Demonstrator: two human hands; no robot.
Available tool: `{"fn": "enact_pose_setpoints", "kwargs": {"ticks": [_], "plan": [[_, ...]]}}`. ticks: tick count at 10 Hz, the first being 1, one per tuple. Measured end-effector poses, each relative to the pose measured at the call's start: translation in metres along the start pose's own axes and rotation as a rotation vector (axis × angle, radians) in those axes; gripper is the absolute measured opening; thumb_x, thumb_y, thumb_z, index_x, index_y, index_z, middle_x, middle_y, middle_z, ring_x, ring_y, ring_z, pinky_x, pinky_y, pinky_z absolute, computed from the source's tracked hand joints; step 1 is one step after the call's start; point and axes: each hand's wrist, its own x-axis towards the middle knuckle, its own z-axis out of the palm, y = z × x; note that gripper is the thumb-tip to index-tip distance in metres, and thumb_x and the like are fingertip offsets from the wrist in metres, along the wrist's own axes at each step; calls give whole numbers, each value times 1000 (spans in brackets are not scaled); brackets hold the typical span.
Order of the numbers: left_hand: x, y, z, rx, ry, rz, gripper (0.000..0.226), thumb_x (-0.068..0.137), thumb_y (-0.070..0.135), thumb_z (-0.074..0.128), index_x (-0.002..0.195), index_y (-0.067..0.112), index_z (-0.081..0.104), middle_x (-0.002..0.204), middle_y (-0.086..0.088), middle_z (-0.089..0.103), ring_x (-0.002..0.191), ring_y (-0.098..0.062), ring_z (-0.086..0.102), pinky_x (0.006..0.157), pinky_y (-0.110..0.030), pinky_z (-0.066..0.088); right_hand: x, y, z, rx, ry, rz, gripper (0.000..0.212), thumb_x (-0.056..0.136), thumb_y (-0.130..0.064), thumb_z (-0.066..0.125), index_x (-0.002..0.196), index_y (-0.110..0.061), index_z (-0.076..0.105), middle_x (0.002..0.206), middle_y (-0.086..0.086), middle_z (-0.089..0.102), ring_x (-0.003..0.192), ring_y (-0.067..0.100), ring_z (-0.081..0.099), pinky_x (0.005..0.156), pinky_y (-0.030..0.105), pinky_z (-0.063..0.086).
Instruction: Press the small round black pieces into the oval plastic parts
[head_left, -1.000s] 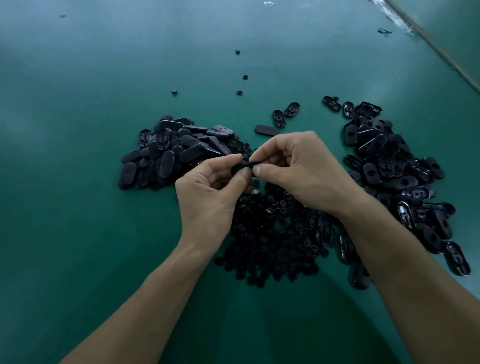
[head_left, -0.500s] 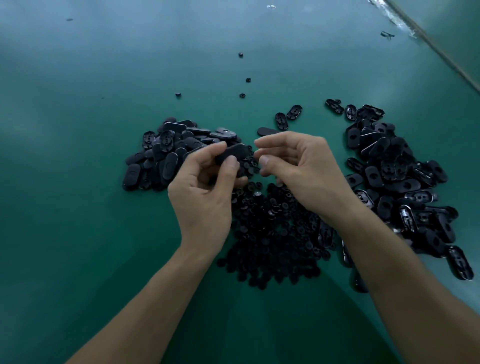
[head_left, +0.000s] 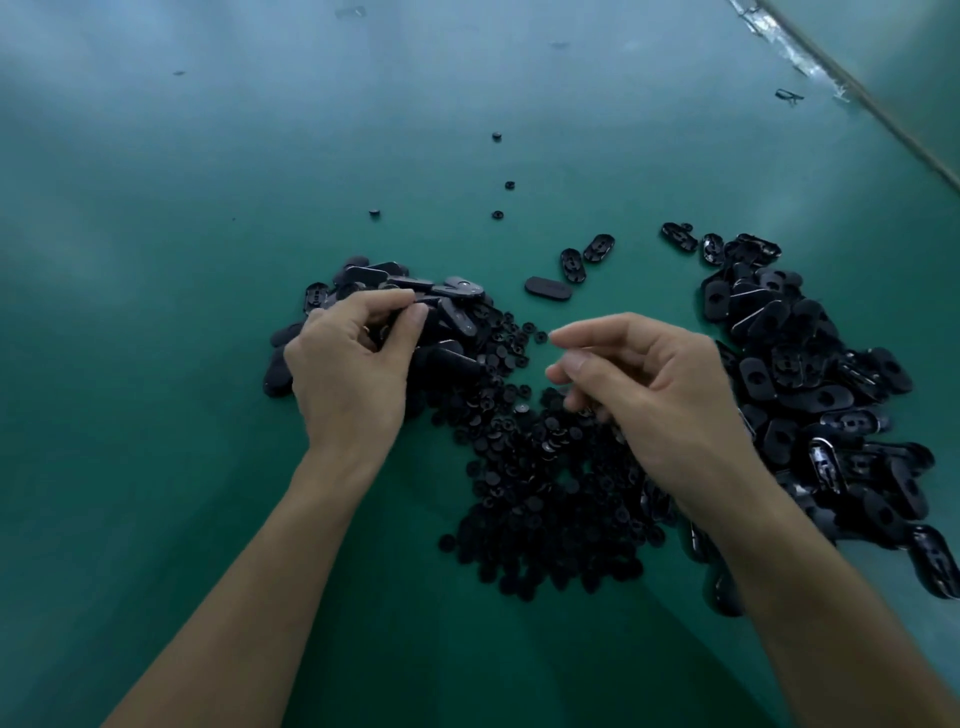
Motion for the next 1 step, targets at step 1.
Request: {"fn": "enact_pose_setpoints", "kwargs": {"ticks": [1], "plan": [[3,-7,-1,202,33,-46,17,88,38,75,104,32,77,98,14,63,101,-20,56,80,-18,35,-6,-17,-8,64,59,-76,18,93,-6,64,96,-21,73,84,-1,76,65,6,67,60,11,50]]}}
